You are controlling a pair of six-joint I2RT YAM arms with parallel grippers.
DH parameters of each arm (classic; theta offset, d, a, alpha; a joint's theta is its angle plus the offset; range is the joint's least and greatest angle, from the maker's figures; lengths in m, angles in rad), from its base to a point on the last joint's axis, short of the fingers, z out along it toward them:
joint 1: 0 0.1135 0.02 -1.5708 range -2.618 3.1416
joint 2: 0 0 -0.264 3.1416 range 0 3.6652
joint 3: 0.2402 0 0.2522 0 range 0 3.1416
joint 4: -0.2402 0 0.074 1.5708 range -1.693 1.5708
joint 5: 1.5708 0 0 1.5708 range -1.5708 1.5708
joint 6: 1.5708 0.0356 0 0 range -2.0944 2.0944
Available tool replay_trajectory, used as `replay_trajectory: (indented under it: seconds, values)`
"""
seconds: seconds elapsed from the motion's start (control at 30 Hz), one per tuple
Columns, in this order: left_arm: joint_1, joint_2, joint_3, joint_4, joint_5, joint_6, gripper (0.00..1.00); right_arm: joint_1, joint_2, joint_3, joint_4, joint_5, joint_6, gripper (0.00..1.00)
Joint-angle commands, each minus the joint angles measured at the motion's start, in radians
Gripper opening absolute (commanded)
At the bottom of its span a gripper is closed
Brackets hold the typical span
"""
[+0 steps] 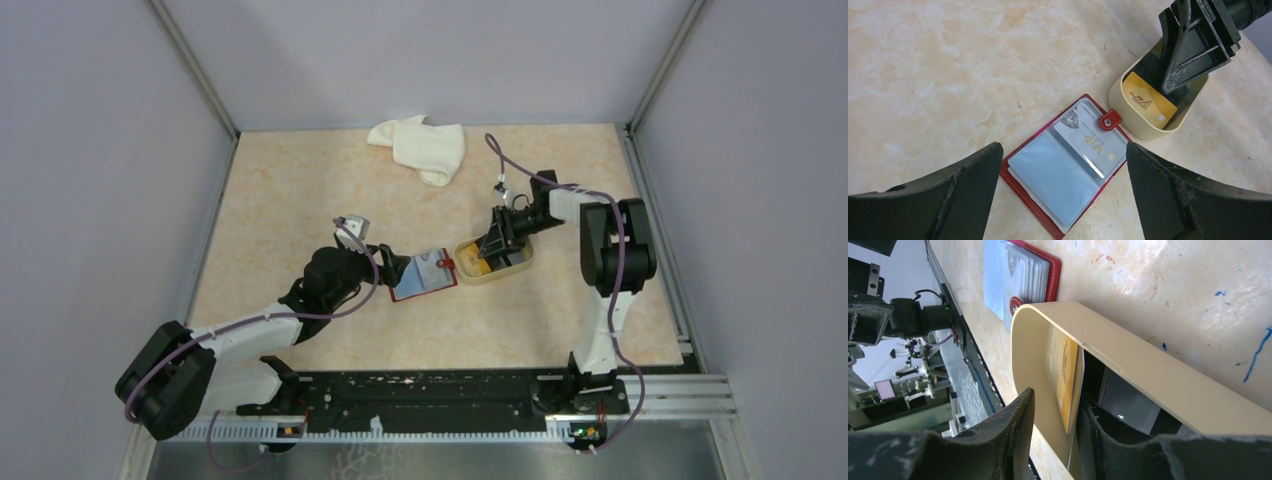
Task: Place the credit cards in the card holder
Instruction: Pick up the credit card from the storage box.
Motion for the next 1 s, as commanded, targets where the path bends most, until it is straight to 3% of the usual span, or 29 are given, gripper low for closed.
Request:
replay_trajectory:
  seconds: [0.0,0.1,0.33,0.6,0.7,0.97]
  values:
    - [0.003,-0.01,-0.011,0.005,-0.013,0.002,0.99,-0.013,-0.045,0.037,0.009,-0.034,-0.01,0.32]
    - [0.003,-0.011,-0.012,0.005,-0.014,0.002,0.99,-0.018,-0.045,0.037,0.015,-0.012,-0.003,0.28]
    - [0.003,-0.026,-0.021,0.008,-0.005,-0.004,0.99,-0.038,-0.103,0.031,0.04,0.108,0.008,0.06]
    - [0.003,-0.073,-0.092,0.097,0.095,-0.064,0.99,-0.054,-0.229,0.031,0.034,0.185,-0.055,0.0]
    - [0.003,-0.083,-0.131,0.189,0.208,-0.124,0.99,-0.055,-0.259,0.034,0.017,0.142,-0.092,0.0]
    - [0.003,-0.008,-0.195,0.514,0.421,-0.346,0.96,-0.054,-0.294,-0.023,0.061,-0.275,-0.118,0.0]
